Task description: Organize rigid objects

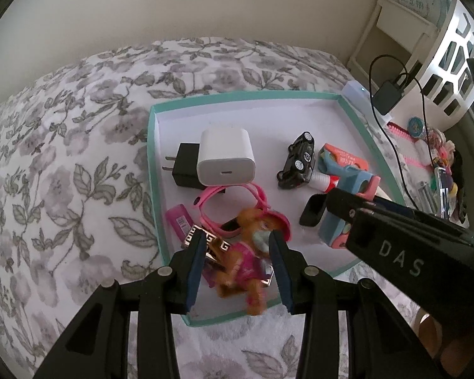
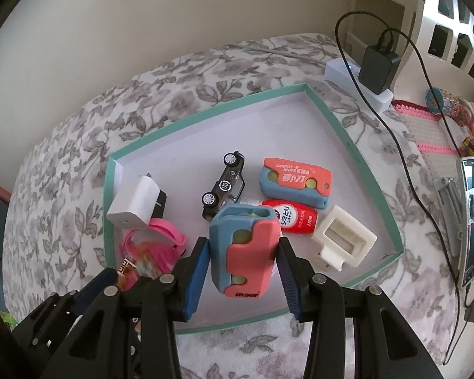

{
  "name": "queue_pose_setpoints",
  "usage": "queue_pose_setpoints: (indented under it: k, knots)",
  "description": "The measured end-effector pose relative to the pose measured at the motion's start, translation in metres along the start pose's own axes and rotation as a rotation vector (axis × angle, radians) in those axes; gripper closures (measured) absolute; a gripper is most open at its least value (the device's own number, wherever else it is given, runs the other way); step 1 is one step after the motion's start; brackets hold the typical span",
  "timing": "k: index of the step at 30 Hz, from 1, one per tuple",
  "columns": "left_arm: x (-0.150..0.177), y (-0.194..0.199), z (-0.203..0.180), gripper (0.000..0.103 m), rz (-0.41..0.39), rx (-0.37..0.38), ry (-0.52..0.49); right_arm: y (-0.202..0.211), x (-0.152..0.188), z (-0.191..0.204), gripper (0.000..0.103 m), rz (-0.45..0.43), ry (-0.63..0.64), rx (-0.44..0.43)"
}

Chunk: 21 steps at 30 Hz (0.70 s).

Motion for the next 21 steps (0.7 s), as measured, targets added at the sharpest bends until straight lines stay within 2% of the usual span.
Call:
queue_pose_setpoints:
  k: [7,14,21]
  knots:
    - [-0.003,0.006,0.007,0.055,-0.014,-0.01,0.02,-0.002,0.0,0.001,0.057,0.006,0.004,-0.004]
    - [-0.01,0.018,0.02,0.054,-0.049,-0.016,0.081,-0.003,0.0,0.001,0.057,0.007,0.006,-0.005]
    - [-0.015,0.025,0.044,0.05,-0.084,-0.086,0.162,-0.004,-0.001,0.001,0.056,0.008,0.008,-0.001]
Point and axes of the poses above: each gripper's, at about its wrist camera, not at the fingertips, and y roughly against the way its jaws point, z to its left, x to its underside, the point moved 1 cm from there along -y, roughly the way its jaws point, and after that the axes turned 10 degrees about y, right-handed, at the moved point
